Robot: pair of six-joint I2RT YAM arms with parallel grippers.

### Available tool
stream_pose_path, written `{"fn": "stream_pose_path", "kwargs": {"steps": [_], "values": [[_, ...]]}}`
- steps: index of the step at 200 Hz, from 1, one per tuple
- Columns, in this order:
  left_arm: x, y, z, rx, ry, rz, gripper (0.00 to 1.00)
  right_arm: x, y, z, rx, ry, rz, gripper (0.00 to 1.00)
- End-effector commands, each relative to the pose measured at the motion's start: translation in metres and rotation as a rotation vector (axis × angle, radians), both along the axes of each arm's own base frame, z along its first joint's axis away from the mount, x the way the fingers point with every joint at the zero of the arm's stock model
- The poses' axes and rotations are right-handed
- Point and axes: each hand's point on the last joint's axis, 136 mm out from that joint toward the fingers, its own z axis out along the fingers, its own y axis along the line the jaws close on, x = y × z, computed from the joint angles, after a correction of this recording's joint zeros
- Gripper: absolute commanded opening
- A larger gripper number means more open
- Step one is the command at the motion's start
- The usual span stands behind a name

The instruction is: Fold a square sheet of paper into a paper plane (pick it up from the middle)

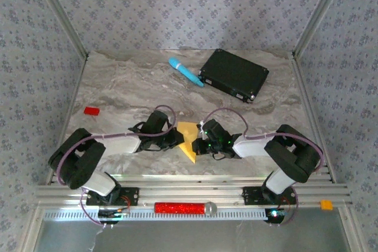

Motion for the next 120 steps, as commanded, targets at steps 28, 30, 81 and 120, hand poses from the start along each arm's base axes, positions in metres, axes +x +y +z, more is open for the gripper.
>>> {"fn": "stream_pose_path", "kwargs": {"steps": [28,30,81,120], "values": [[-0.001,-0.005,-0.017,0.04,0.033,-0.039,0.11,-0.011,-0.015,-0.021,-0.083,0.062,-0.015,0.05],[-0.002,-0.004,-0.019,0.044,0.038,-0.038,0.11,-0.011,-0.014,-0.021,-0.083,0.062,-0.013,0.05],[-0.022,0.031,-0.063,0.185,0.104,0.009,0.07,-0.009,-0.009,-0.014,-0.064,0.067,-0.001,0.08],[-0.027,0.037,-0.072,0.214,0.112,-0.001,0.05,0.0,-0.005,0.012,-0.05,0.042,-0.014,0.23]]}}
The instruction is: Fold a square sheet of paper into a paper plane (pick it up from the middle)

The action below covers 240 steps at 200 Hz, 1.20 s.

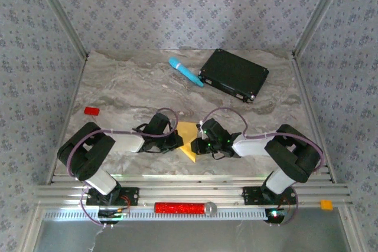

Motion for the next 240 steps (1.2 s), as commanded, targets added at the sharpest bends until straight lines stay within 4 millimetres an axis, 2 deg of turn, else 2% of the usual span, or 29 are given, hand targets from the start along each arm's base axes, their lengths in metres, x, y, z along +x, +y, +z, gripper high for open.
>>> {"fn": "stream_pose_path", "kwargs": {"steps": [1,23,48,67,85,112,133,151,182,240], "values": [[-0.023,0.031,-0.038,0.154,0.076,0.005,0.05,0.001,-0.007,0.01,-0.041,0.018,-0.02,0.24],[-0.022,0.03,-0.037,0.152,0.071,0.008,0.05,0.006,-0.019,0.026,-0.059,-0.005,-0.059,0.35],[-0.021,0.03,-0.036,0.15,0.067,0.009,0.05,0.003,-0.019,0.044,-0.016,0.005,-0.058,0.41],[-0.021,0.03,-0.035,0.149,0.063,0.01,0.05,-0.008,-0.003,0.054,0.047,0.059,0.005,0.4],[-0.02,0.029,-0.034,0.147,0.06,0.01,0.05,-0.019,0.017,0.058,0.072,0.098,0.073,0.33],[-0.019,0.028,-0.033,0.142,0.059,0.012,0.05,-0.029,0.028,0.046,0.023,0.149,0.103,0.14],[-0.019,0.028,-0.034,0.141,0.059,0.011,0.05,-0.034,0.032,0.035,0.0,0.189,0.113,0.08],[-0.019,0.027,-0.034,0.14,0.061,0.009,0.04,-0.039,0.033,0.022,-0.039,0.225,0.121,0.06],[-0.019,0.027,-0.034,0.142,0.061,0.008,0.04,-0.048,0.02,0.002,-0.097,0.267,0.099,0.05],[-0.019,0.028,-0.035,0.152,0.063,0.003,0.04,-0.068,0.002,-0.011,-0.103,0.311,0.08,0.07]]}}
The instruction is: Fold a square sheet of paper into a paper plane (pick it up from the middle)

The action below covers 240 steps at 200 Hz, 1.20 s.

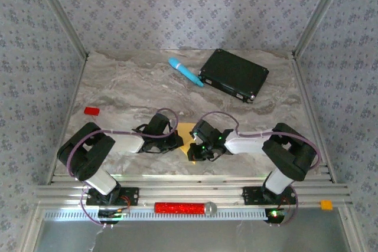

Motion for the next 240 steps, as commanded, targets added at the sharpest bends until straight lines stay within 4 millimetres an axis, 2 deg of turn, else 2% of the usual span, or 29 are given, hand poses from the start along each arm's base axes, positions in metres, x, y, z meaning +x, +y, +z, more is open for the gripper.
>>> {"fn": "stream_pose_path", "kwargs": {"steps": [1,28,62,91,114,158,199,240], "values": [[-0.019,0.028,-0.036,0.155,0.077,0.011,0.04,-0.018,-0.012,-0.007,-0.028,0.056,-0.008,0.06],[-0.02,0.029,-0.037,0.159,0.079,0.01,0.04,-0.019,-0.005,0.006,0.015,0.049,-0.005,0.07],[-0.02,0.028,-0.036,0.155,0.076,0.008,0.04,-0.002,0.015,0.03,0.075,0.002,-0.018,0.08],[-0.019,0.027,-0.034,0.15,0.071,0.007,0.04,0.016,0.022,0.019,0.056,-0.001,-0.052,0.09],[-0.019,0.027,-0.034,0.148,0.07,0.005,0.04,0.022,0.023,0.005,0.039,0.021,-0.066,0.11],[-0.019,0.031,-0.038,0.163,0.069,0.014,0.02,-0.004,0.003,-0.014,0.02,0.095,-0.06,0.13],[-0.022,0.034,-0.046,0.173,0.089,0.025,0.01,-0.031,-0.007,-0.009,0.065,0.129,-0.023,0.16],[-0.022,0.034,-0.046,0.169,0.09,0.026,0.01,-0.042,-0.025,-0.014,0.049,0.133,-0.047,0.14]]}}
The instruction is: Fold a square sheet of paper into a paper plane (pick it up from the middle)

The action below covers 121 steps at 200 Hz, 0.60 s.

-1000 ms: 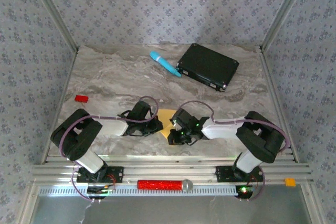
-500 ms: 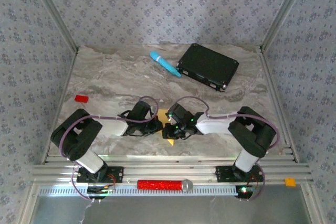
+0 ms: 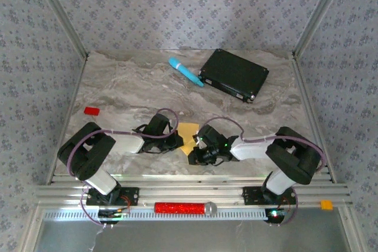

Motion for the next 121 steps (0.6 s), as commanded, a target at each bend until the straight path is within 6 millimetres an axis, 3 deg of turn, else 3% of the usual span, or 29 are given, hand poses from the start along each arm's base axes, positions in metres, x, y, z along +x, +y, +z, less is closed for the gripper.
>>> {"fn": "stream_pose_path", "kwargs": {"steps": [1,28,46,61,95,121], "values": [[-0.022,0.034,-0.045,0.176,0.102,0.033,0.01,-0.021,-0.021,-0.012,-0.056,0.076,-0.01,0.14],[-0.021,0.033,-0.041,0.163,0.092,0.031,0.01,-0.02,-0.015,0.01,0.009,0.054,-0.006,0.1],[-0.02,0.03,-0.037,0.149,0.08,0.028,0.01,-0.009,-0.003,0.036,0.069,0.007,0.0,0.08],[-0.017,0.028,-0.033,0.139,0.07,0.027,0.02,0.004,0.003,0.047,0.081,-0.017,-0.01,0.07],[-0.014,0.025,-0.028,0.126,0.056,0.025,0.02,0.033,0.01,0.033,0.055,-0.005,-0.062,0.07],[-0.014,0.024,-0.026,0.12,0.052,0.024,0.02,0.029,0.006,0.008,-0.006,0.053,-0.066,0.07]]}}
